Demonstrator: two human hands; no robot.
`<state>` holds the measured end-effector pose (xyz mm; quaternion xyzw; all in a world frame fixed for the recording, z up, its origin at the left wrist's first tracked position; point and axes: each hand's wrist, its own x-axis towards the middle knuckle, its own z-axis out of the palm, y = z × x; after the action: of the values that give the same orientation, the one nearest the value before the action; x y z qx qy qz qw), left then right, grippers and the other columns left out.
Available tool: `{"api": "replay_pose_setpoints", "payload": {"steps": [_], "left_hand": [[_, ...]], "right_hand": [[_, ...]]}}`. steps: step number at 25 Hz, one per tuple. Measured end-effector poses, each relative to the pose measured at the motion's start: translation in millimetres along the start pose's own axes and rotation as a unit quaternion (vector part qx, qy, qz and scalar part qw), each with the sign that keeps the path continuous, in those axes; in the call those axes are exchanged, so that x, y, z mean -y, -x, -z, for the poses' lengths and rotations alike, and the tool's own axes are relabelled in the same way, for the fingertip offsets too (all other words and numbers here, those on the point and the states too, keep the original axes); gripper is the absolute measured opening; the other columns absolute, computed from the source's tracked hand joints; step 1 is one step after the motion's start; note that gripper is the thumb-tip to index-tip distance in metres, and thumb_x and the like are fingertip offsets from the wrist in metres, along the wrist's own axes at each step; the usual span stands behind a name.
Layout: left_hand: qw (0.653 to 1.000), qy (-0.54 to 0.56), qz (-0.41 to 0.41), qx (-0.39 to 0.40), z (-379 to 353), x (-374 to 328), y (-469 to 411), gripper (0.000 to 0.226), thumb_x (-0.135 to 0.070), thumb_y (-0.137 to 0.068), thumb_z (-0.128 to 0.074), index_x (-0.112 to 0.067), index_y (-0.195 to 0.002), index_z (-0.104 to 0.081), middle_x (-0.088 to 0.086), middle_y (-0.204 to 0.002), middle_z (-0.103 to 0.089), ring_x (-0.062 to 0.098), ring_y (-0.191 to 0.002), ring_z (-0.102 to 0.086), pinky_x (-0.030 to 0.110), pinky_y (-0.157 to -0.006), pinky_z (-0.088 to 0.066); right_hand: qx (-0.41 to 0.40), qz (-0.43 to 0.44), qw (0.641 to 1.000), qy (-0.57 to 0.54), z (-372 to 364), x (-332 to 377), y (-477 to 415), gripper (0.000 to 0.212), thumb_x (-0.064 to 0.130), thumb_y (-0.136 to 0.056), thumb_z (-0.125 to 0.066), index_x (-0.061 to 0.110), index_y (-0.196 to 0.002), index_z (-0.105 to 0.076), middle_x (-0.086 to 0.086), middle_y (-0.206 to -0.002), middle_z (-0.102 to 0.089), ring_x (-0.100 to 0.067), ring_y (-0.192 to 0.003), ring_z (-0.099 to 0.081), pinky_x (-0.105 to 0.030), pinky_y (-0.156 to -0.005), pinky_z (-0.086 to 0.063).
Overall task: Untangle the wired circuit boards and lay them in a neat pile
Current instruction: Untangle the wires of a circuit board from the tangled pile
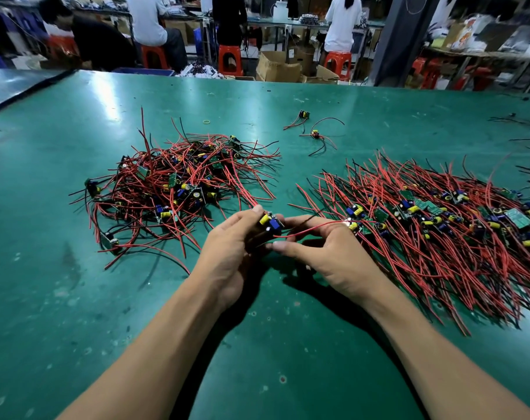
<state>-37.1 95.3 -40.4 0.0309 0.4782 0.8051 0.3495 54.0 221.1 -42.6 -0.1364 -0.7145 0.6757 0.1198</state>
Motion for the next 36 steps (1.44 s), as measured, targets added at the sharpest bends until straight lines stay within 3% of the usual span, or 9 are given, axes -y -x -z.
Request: {"api": "replay_pose_setpoints", "payload": {"steps": [3,8,15,18,21,24,28,33,36], "left_hand": [[1.000,-0.023,-0.020,-0.002,-0.3,0.8,0.6,0.011,-0.028,-0.090,-0.064,-0.018,-0.088,-0.064,0.001,-0.083,-0.074,0.012,-0.068,-0.065,0.023,-0.061,-0.052],[1.000,-0.006,-0.009,0.019,5.8,-0.3,-1.4,0.012,-0.033,-0.082,-0.067,-0.023,-0.089,-0.064,-0.002,-0.090,-0.075,0.010,-0.081,-0.071,0.028,-0.073,-0.047],[0.987,0.066,0.041,0.142,9.4,-2.7,5.7,0.032,-0.003,-0.072,-0.058,-0.017,-0.099,-0.068,0.002,-0.104,-0.073,0.016,-0.078,-0.070,0.026,-0.064,-0.056],[0.974,0.086,0.091,0.189,8.1,-7.0,7.8,0.024,-0.010,-0.075,-0.061,-0.013,-0.094,-0.074,0.004,-0.086,-0.074,0.017,-0.068,-0.070,0.028,-0.057,-0.056],[0.969,0.017,0.112,0.220,4.5,-7.2,11.8,0.021,-0.032,-0.077,-0.069,-0.016,-0.088,-0.077,0.002,-0.077,-0.072,0.012,-0.061,-0.068,0.025,-0.054,-0.057],[0.972,-0.026,0.077,0.220,3.1,-0.1,12.2,0.005,-0.020,-0.074,-0.078,-0.019,-0.078,-0.076,0.003,-0.075,-0.070,0.012,-0.062,-0.067,0.024,-0.059,-0.058],[0.981,-0.030,0.030,0.187,2.7,7.0,6.6,0.016,-0.004,-0.068,-0.078,-0.016,-0.073,-0.069,0.012,-0.083,-0.073,0.022,-0.071,-0.073,0.026,-0.065,-0.059],[0.981,-0.129,-0.015,0.141,1.6,12.1,6.0,0.022,-0.012,-0.062,-0.078,-0.008,-0.083,-0.072,0.012,-0.082,-0.072,0.018,-0.068,-0.068,0.025,-0.065,-0.055],[0.980,-0.138,-0.014,0.140,-0.9,12.7,7.7,0.015,-0.016,-0.072,-0.074,-0.006,-0.083,-0.074,0.010,-0.078,-0.070,0.016,-0.064,-0.066,0.026,-0.064,-0.056]], "right_hand": [[-0.021,0.027,0.999,-0.016,-2.9,-2.2,-0.9,0.028,0.024,-0.078,-0.082,0.027,-0.105,-0.075,-0.003,-0.083,-0.073,-0.014,-0.061,-0.065,-0.028,-0.049,-0.053],[-0.016,0.075,0.992,-0.096,3.4,-0.6,-6.6,0.027,0.027,-0.077,-0.079,0.021,-0.103,-0.075,0.000,-0.087,-0.068,-0.013,-0.054,-0.055,-0.023,-0.053,-0.049],[0.025,0.006,0.965,-0.261,9.7,3.6,-7.8,0.013,0.022,-0.079,-0.072,0.022,-0.090,-0.079,0.004,-0.085,-0.070,-0.006,-0.056,-0.056,-0.020,-0.053,-0.049],[0.083,-0.021,0.951,-0.297,10.2,5.6,-4.9,0.008,0.020,-0.079,-0.075,0.020,-0.086,-0.078,0.002,-0.084,-0.069,-0.005,-0.053,-0.053,-0.020,-0.048,-0.045],[0.133,-0.042,0.947,-0.289,12.5,7.0,-0.8,0.023,0.027,-0.068,-0.088,0.020,-0.086,-0.076,-0.001,-0.081,-0.065,-0.003,-0.049,-0.051,-0.018,-0.044,-0.043],[0.124,-0.045,0.954,-0.270,13.6,8.2,-0.7,0.019,0.028,-0.069,-0.085,0.021,-0.084,-0.075,0.005,-0.073,-0.063,-0.002,-0.049,-0.051,-0.016,-0.042,-0.041],[0.055,-0.037,0.968,-0.241,13.5,3.5,-7.9,0.011,0.023,-0.075,-0.080,0.022,-0.082,-0.072,0.002,-0.074,-0.062,-0.005,-0.052,-0.052,-0.016,-0.044,-0.040],[0.018,-0.031,0.989,-0.141,16.8,-2.7,-10.2,0.017,0.032,-0.069,-0.082,0.022,-0.081,-0.074,-0.002,-0.074,-0.063,-0.011,-0.057,-0.049,-0.018,-0.047,-0.037],[0.026,-0.031,0.993,-0.109,20.4,-4.6,-10.4,0.022,0.034,-0.068,-0.084,0.022,-0.084,-0.075,0.002,-0.074,-0.063,-0.010,-0.059,-0.049,-0.018,-0.046,-0.036]]}}
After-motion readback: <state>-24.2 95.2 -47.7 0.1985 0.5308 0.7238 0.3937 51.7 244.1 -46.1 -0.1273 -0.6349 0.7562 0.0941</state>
